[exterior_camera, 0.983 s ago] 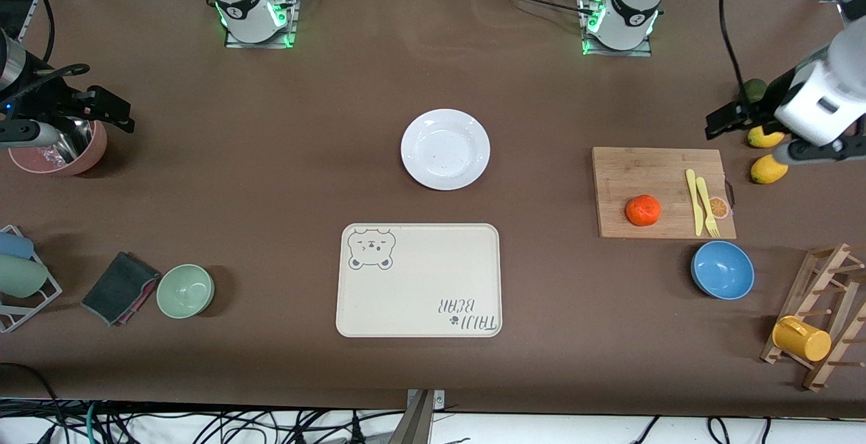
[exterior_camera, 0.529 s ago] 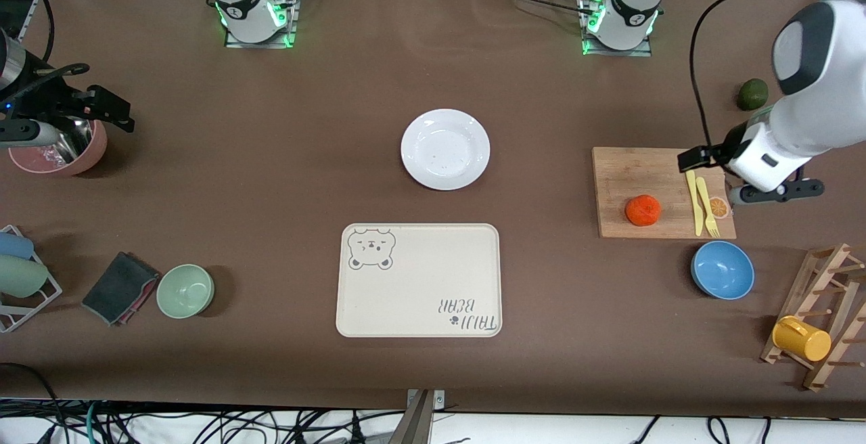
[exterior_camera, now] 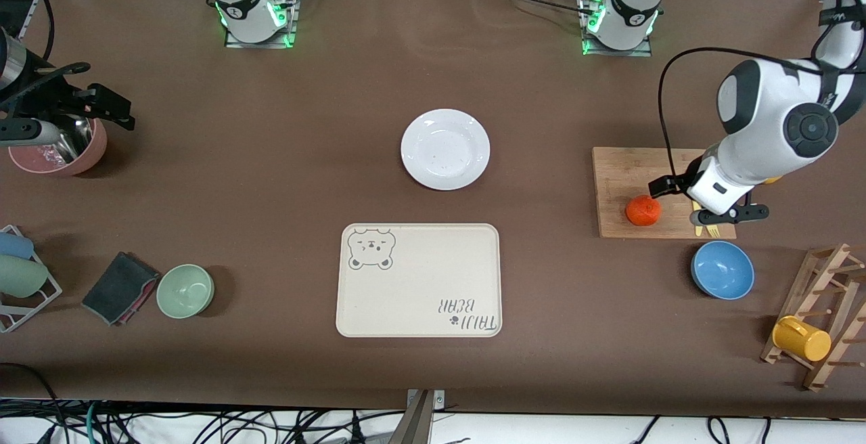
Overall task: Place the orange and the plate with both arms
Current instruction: 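Reach the left gripper down to the orange on the cutting board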
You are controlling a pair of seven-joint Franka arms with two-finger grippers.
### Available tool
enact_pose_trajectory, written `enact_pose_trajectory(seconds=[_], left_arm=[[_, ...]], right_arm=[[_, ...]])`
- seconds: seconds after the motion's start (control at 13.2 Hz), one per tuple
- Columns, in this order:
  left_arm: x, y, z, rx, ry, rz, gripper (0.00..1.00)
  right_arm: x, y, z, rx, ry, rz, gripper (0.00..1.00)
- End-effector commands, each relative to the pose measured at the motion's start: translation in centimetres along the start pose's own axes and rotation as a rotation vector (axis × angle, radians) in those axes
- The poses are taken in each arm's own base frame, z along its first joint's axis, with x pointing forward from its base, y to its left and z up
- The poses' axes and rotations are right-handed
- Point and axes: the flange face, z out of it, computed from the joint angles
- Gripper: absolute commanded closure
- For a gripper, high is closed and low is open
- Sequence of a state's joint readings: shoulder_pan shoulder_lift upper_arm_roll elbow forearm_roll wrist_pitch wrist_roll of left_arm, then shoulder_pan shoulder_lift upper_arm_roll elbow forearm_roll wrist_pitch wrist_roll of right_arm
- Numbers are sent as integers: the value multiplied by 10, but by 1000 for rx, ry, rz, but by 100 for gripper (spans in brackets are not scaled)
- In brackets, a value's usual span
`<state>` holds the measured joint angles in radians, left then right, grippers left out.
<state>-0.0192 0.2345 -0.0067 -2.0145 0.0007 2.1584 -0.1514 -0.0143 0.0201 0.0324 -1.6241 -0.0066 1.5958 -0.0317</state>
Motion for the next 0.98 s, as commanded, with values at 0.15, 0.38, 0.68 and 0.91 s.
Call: enact_pose_trajectory(seconds=[0.15,0.38,0.68,0.91], left_arm=[[19,-5,61,13,36,-6,0],[22,-4,82,13,30,-10,0],[16,-4,104,13,21,-9,0],[9,0,123,13,11,-2,0]], right_arm=[[-4,0,-8,-14,-1,-10,0],[-4,0,-8,-14,-1,-10,0],[-4,0,-8,-14,-1,-10,0],[-5,-1,-9,-14,0,-11,0]])
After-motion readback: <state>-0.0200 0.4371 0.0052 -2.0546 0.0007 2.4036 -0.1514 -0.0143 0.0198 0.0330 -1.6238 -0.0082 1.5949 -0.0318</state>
